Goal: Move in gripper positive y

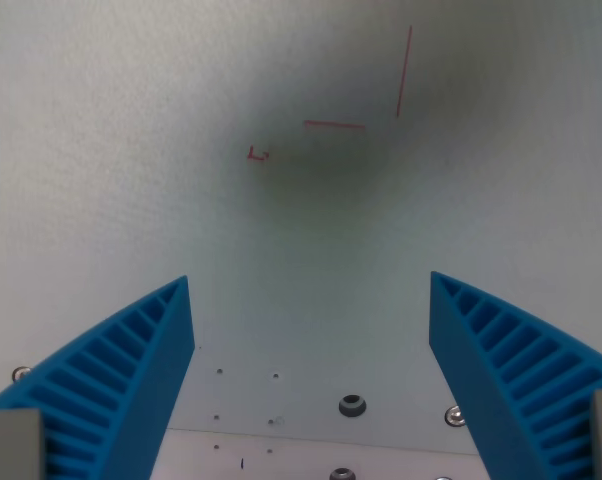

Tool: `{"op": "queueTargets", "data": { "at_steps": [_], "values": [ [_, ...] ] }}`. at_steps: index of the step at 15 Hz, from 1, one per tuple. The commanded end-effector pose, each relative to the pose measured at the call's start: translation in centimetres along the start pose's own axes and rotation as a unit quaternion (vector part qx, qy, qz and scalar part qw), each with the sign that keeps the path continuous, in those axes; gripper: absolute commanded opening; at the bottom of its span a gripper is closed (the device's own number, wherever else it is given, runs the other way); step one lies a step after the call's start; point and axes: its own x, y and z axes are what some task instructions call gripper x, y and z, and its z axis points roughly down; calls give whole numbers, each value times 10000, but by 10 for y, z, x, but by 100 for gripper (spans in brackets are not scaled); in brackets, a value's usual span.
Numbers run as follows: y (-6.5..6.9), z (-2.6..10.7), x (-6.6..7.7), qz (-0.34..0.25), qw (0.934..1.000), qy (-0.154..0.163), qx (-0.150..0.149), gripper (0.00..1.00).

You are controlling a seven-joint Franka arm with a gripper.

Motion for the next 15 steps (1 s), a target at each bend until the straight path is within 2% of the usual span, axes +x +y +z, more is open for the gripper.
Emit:
{"op": "queueTargets", "data": {
  "at_steps": [1,15],
  "values": [
    [5,-2,0,1,10000,19,-3,100],
    [75,-2,0,1,10000,19,-3,100]
  ]
}}
